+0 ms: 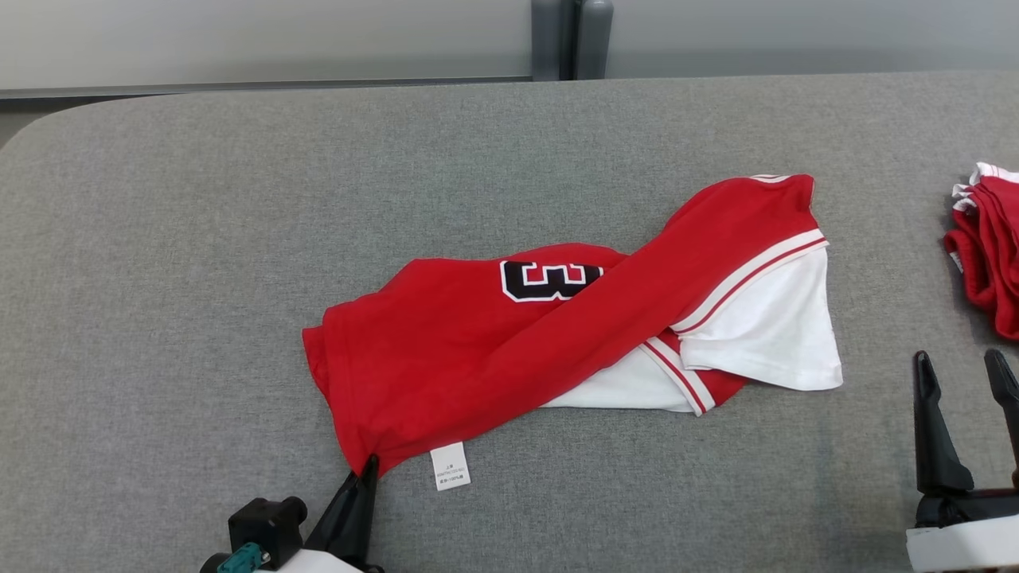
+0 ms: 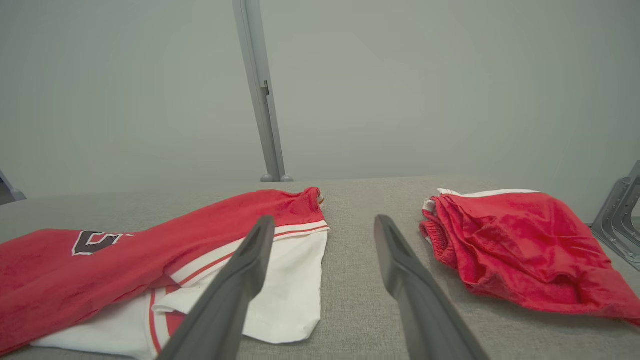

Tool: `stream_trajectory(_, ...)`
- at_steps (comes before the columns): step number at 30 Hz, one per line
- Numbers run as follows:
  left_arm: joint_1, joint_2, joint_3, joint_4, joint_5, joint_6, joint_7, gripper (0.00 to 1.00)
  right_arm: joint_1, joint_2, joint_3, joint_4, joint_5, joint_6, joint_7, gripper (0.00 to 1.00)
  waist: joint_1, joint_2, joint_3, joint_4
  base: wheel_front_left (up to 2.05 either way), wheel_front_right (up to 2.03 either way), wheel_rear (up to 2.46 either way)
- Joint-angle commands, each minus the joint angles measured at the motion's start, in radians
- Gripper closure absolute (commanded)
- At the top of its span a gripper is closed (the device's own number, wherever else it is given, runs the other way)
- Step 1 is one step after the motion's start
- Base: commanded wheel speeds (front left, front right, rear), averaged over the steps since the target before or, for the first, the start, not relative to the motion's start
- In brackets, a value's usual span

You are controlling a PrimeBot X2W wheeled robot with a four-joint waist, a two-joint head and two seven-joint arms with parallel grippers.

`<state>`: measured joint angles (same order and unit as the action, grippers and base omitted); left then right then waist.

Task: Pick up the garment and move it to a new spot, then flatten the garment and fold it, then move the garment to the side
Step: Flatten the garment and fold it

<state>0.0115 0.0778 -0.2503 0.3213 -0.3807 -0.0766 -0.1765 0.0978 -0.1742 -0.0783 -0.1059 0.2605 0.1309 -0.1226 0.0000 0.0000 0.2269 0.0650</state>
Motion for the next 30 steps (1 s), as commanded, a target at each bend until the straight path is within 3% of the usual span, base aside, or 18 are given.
stream_trajectory(1, -0.016, 0.005, 0.0, -0.004, 0.002, 0.003, -0.006, 1.0, -0.004, -0.009, -0.008, 0.014, 0.007, 0.0, 0.006, 0.0, 0.0, 0.0, 0.002, 0.002, 0.0, 0.0, 0.0)
stream_trajectory(6, -0.046, 0.008, -0.008, -0.018, 0.01, 0.003, -0.01, 1.0, -0.041, -0.046, -0.016, 0.123, 0.027, 0.0, 0.017, 0.0, 0.0, 0.0, 0.036, 0.026, 0.0, 0.0, 0.0)
stream_trajectory(15, -0.116, 0.001, -0.035, -0.018, 0.019, -0.007, -0.036, 1.0, -0.178, -0.094, 0.1, 0.403, 0.082, 0.0, 0.023, 0.0, 0.0, 0.0, 0.115, 0.088, 0.0, 0.0, 0.0)
stream_trajectory(16, -0.125, -0.001, -0.038, -0.018, 0.02, -0.008, -0.04, 1.0, -0.182, -0.098, 0.109, 0.43, 0.087, 0.0, 0.023, 0.25, 0.0, 0.0, 0.12, 0.095, 0.0, 0.0, 0.0)
stream_trajectory(17, -0.13, -0.001, -0.039, -0.016, 0.02, -0.009, -0.044, 1.0, -0.185, -0.096, 0.122, 0.452, 0.094, 0.0, 0.018, 0.58, 0.0, 0.0, 0.121, 0.098, 0.0, 0.0, 0.0)
stream_trajectory(18, -0.131, -0.001, -0.039, -0.014, 0.02, -0.009, -0.048, 1.0, -0.18, -0.092, 0.128, 0.473, 0.104, 0.0, 0.014, 0.71, 0.0, 0.0, 0.122, 0.101, 0.0, 0.0, 0.0)
stream_trajectory(19, -0.132, 0.0, -0.038, -0.015, 0.021, -0.007, -0.052, 1.0, -0.178, -0.093, 0.133, 0.488, 0.106, 0.0, 0.011, 1.0, 0.0, 0.0, 0.123, 0.103, 0.0, 0.0, 0.0)
stream_trajectory(23, -0.138, 0.009, -0.026, -0.031, 0.025, 0.004, -0.065, 1.0, -0.174, -0.099, 0.13, 0.491, 0.122, -0.001, -0.037, 1.0, 0.0, 0.0, 0.12, 0.098, 0.0, 0.0, 0.0)
stream_trajectory(30, -0.14, 0.048, 0.014, -0.108, 0.039, 0.029, -0.079, 1.0, -0.194, -0.114, 0.071, 0.375, 0.11, -0.001, -0.114, 1.0, 0.0, 0.0, 0.092, 0.073, 0.0, 0.0, 0.0)
